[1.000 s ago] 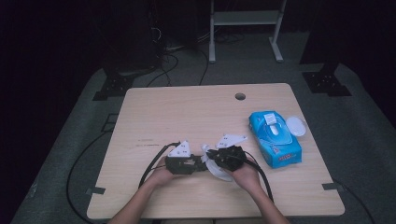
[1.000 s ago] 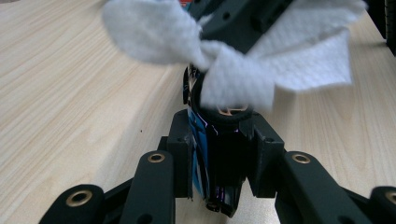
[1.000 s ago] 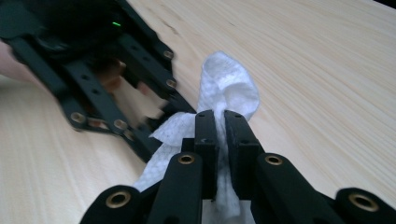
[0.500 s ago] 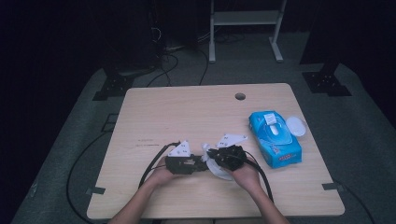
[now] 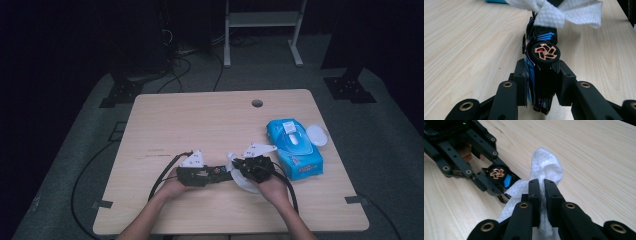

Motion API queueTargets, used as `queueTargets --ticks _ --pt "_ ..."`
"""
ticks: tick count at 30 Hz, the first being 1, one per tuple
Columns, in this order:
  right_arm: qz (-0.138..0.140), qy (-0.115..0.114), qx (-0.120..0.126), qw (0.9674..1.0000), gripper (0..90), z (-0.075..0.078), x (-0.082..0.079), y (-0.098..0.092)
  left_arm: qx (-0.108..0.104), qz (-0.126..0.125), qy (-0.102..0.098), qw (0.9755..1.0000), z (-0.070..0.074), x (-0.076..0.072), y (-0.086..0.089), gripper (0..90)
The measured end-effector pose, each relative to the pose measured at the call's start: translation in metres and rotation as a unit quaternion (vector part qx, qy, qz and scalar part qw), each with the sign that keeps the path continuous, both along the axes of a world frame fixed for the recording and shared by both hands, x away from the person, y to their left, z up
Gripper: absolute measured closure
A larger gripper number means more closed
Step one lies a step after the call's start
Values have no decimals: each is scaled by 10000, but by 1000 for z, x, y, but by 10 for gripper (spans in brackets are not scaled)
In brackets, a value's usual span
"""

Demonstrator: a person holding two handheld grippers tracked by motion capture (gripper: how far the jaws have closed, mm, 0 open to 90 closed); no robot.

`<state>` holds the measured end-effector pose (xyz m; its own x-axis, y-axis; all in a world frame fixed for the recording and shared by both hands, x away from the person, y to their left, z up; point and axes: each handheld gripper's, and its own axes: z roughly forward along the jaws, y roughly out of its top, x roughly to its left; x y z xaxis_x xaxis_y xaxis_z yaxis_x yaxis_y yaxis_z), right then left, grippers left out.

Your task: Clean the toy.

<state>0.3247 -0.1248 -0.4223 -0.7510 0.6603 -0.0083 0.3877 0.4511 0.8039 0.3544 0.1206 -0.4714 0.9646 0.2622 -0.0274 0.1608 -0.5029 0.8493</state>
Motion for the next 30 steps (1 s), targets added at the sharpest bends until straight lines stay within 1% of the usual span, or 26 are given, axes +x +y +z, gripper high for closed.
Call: queueTargets --ticks 2,4,5,7,9,10,12,14,16,18,22,23,24,25,26,28,29,30 --pt "124 -69 -37 9999 840 -1 -2 7 16 -3 -1 10000 0 0 0 671" --pt "143 -53 -44 9999 841 -1 -2 6 -11 -3 24 10000 0 0 1 671" --pt "128 -58 -65 9999 841 -1 -1 3 -14 6 30 10000 0 0 1 672" --pt "-26 -62 -99 9999 841 0 0 -4 0 -8 9 10000 0 0 1 672" --pt "-91 9 -36 10000 840 0 1 -7 19 -8 3 10000 0 0 1 672" --pt "-93 -33 -42 9999 840 0 1 -5 18 -10 17 10000 0 0 0 672" --pt "3 15 46 10000 840 -1 0 2 25 -12 16 10000 0 0 0 671" --pt "164 -14 30 9999 840 -2 -1 13 38 -13 5 10000 0 0 0 671" --pt "223 -40 3 9997 840 -3 -1 18 82 -22 -4 10000 0 0 1 672" --pt "235 -15 33 9997 841 -3 0 13 78 -19 -14 10000 0 0 1 673" --pt "-12 -75 -63 10000 840 -1 0 -5 114 -43 -41 9999 0 0 1 673" --pt "-116 -36 -30 9999 840 -1 0 -11 116 -33 -36 9999 0 0 0 673" --pt "-157 -12 0 9999 840 -1 0 -12 119 -27 -37 9999 0 0 0 674" --pt "-188 -41 -18 9998 840 -1 -1 -11 121 -19 -19 9999 0 0 -1 674" --pt "-171 -74 -16 9998 840 -1 -1 -9 117 -15 -9 9999 0 0 0 674" --pt "-152 -61 -4 9999 840 -2 -1 -7 126 -3 2 9999 -1 1 0 675" --pt "-87 -111 4 9999 840 -2 -1 -4 146 2 2 9999 -1 1 1 677" --pt "-73 -93 15 9999 840 -2 -1 -6 165 -14 -12 9999 -1 1 2 679"
